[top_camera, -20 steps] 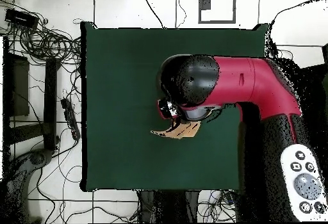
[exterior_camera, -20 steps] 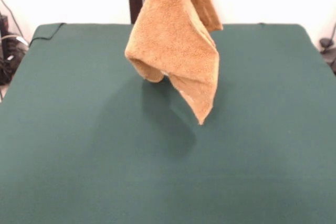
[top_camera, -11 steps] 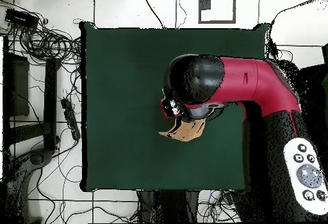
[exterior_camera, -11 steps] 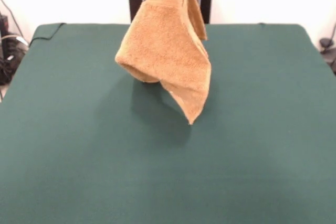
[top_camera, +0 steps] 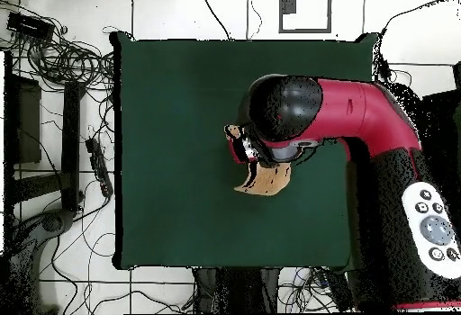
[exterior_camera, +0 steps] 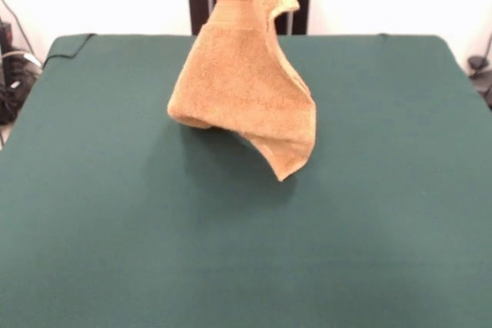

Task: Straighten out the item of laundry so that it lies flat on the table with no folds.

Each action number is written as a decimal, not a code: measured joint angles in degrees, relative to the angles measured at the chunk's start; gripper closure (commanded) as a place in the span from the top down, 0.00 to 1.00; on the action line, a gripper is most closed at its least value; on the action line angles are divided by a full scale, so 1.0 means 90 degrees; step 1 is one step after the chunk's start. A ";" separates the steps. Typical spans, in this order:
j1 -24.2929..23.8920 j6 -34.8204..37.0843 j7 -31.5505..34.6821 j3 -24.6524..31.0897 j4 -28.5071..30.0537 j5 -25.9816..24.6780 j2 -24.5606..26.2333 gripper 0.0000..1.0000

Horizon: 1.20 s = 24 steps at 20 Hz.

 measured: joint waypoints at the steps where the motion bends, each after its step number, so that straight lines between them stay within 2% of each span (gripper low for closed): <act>1: -0.0010 0.0000 0.0000 0.0019 -0.0021 -0.0003 0.0043 0.00; 15: -0.0297 0.0012 -0.0268 0.0515 -0.0829 -0.0202 0.1303 0.00; 24: -0.0268 0.0580 -0.0285 0.0685 -0.1235 -0.0370 0.1432 0.00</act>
